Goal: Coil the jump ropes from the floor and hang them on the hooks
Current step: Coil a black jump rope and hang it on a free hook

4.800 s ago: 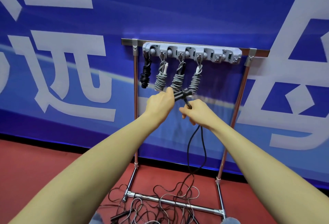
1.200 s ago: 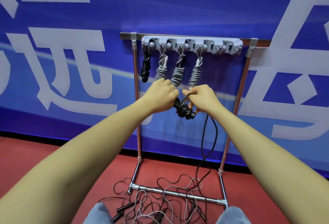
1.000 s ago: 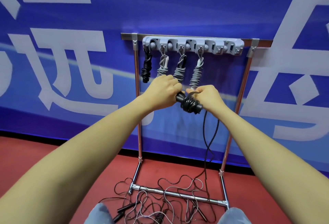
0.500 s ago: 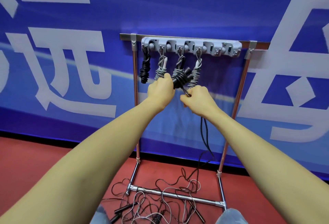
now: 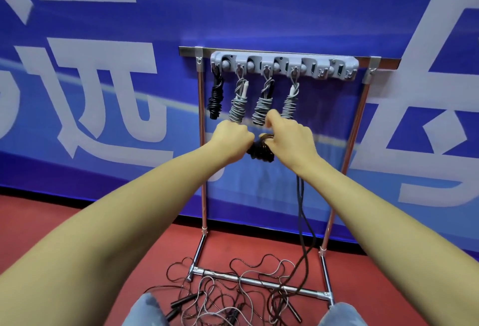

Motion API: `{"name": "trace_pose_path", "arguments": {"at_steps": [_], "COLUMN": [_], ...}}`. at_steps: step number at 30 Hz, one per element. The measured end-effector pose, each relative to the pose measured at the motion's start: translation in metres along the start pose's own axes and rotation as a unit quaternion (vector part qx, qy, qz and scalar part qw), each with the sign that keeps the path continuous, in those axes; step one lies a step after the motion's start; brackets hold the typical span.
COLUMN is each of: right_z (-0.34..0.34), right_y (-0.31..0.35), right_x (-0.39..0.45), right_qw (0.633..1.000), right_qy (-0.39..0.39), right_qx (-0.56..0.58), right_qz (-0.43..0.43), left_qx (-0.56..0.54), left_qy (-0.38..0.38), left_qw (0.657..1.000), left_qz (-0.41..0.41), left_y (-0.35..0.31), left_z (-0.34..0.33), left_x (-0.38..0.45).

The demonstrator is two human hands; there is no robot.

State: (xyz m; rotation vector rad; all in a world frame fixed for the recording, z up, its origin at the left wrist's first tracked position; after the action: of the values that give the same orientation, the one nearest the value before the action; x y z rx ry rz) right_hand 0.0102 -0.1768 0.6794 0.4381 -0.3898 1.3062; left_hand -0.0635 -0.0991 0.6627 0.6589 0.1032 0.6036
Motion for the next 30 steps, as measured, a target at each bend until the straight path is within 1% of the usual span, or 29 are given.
{"name": "trace_pose_path", "arguments": {"at_steps": [1,2,3,4,5,6,7,8,10,13,14,15,16,17,18,19,20,22,23,24,26,30], "right_z": [-0.003,-0.006,-0.007,-0.007,-0.006,-0.005,-0.005,-0.005,-0.006,-0.004,-0.004,-0.005,-0.008,-0.011,-0.014,-0.015,-0.016,-0.014,-0.014,-0.014,-0.016,-0.022], "right_y": [-0.006,-0.011,-0.012,-0.012,-0.012,-0.012,-0.012,-0.014,-0.014,-0.011,-0.012,-0.014,-0.017,-0.019,-0.02,-0.021,-0.021,-0.021,-0.021,-0.022,-0.027,-0.032], "right_x": [0.003,0.006,0.008,0.009,0.011,0.013,0.015,0.017,0.019,0.019,0.019,0.017,0.017,0.016,0.015,0.015,0.014,0.011,0.01,0.008,0.003,-0.003], "right_qw": [0.995,0.984,0.977,0.975,0.976,0.977,0.978,0.978,0.978,0.978,0.978,0.977,0.974,0.971,0.968,0.966,0.966,0.959,0.959,0.963,0.97,0.97], "right_qy": [0.032,0.042,0.041,0.043,0.051,0.062,0.078,0.094,0.121,0.14,0.138,0.135,0.129,0.118,0.102,0.092,0.087,0.086,0.09,0.102,0.122,0.144], "right_qx": [0.074,0.139,0.171,0.169,0.154,0.138,0.122,0.109,0.095,0.095,0.101,0.117,0.149,0.187,0.214,0.226,0.228,0.247,0.246,0.228,0.185,0.185], "right_qz": [-0.062,-0.102,-0.125,-0.137,-0.143,-0.147,-0.15,-0.151,-0.141,-0.122,-0.118,-0.117,-0.109,-0.093,-0.084,-0.085,-0.091,-0.107,-0.109,-0.104,-0.096,-0.067], "left_qx": [0.004,-0.001,-0.011,-0.012,0.014,0.02,0.001,-0.011,-0.015,-0.085,-0.122,-0.167,-0.217,-0.274,-0.334,-0.401,-0.474,-0.606,-0.641,-0.648,-0.615,-0.514], "left_qy": [0.003,0.003,-0.012,-0.039,-0.074,-0.142,-0.196,-0.225,-0.266,-0.381,-0.409,-0.421,-0.424,-0.407,-0.38,-0.338,-0.291,-0.211,-0.188,-0.172,-0.144,-0.111], "left_qw": [1.0,1.0,0.999,0.997,0.994,0.985,0.972,0.962,0.947,0.897,0.881,0.871,0.862,0.859,0.856,0.849,0.83,0.766,0.741,0.736,0.765,0.835], "left_qz": [-0.013,-0.024,-0.042,-0.065,-0.082,-0.1,-0.13,-0.157,-0.18,-0.207,-0.203,-0.192,-0.173,-0.145,-0.11,-0.071,-0.036,0.04,0.07,0.094,0.122,0.16], "left_y": [0.0,0.0,0.001,0.001,0.002,0.004,0.005,0.005,0.003,0.011,0.015,0.019,0.022,0.025,0.026,0.025,0.022,0.015,0.012,0.01,0.007,0.007], "left_z": [0.001,-0.001,-0.002,-0.002,0.001,0.003,0.002,0.001,0.003,0.018,0.021,0.025,0.028,0.032,0.034,0.036,0.035,0.031,0.028,0.025,0.02,0.011], "left_x": [0.0,0.001,0.0,-0.001,-0.005,-0.009,-0.01,-0.01,-0.019,-0.03,-0.031,-0.031,-0.03,-0.028,-0.027,-0.024,-0.022,-0.017,-0.015,-0.012,-0.007,-0.004]}}
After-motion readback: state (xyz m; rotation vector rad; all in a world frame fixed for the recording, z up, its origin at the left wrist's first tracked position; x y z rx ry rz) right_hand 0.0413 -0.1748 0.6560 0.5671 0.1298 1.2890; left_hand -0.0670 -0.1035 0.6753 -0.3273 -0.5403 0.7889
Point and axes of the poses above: each hand's wrist, its own x-axis towards the middle knuckle, its own z-axis out of the back of the hand, y = z × x, the point moved 5 cm from there along x, towards the middle knuckle, and after that the axes turned 9 degrees about y, right-handed, at the moved point
